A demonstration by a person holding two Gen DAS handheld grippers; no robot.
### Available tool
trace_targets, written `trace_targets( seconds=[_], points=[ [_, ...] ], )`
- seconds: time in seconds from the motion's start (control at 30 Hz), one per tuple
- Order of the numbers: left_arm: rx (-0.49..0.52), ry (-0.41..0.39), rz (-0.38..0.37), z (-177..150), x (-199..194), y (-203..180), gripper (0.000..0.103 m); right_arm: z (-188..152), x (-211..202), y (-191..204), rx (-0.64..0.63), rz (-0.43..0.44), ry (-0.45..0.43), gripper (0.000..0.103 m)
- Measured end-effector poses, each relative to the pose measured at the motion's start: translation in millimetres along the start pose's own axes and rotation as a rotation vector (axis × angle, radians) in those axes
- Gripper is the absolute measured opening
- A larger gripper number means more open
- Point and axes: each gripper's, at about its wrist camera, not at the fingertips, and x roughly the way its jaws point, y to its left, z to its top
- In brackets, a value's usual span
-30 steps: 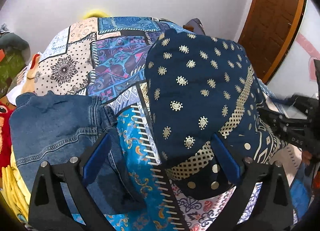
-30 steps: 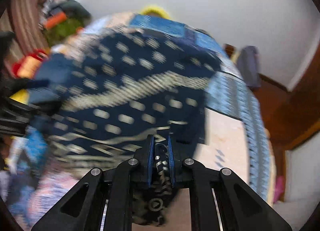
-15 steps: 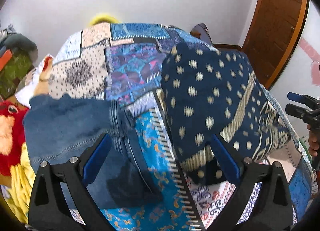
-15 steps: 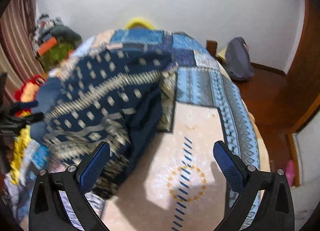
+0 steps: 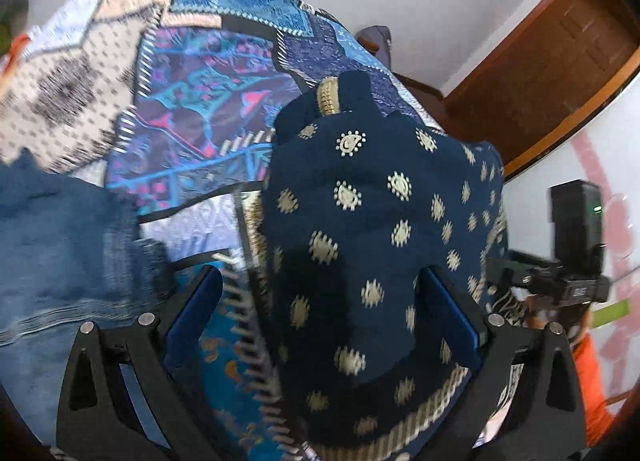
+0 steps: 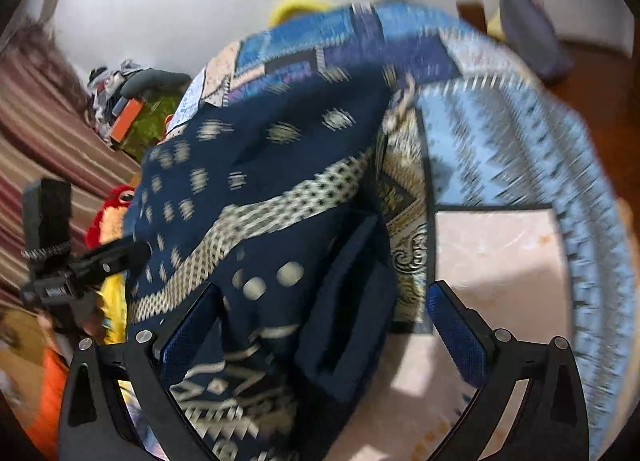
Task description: Fold large clothes
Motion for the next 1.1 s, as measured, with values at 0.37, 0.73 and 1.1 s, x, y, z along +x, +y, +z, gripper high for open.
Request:
trace_targets(
  seconds=[0.37, 0.73, 1.1],
  points=[
    [-0.105, 0.064, -0.191, 15, 36, 12, 0.081, 20, 34, 9, 0.011, 0.122, 0.026, 0.062],
    [0.076, -0.071, -0.117, 2, -45, -35, 0.045, 11, -3, 58, -0.043, 0.054, -0.024, 0.028],
    [0.124, -0.239, -0.054, -20, -183, -14, 0.045, 6, -49, 176, -0.183, 0.091, -0.111, 0.028]
  ],
)
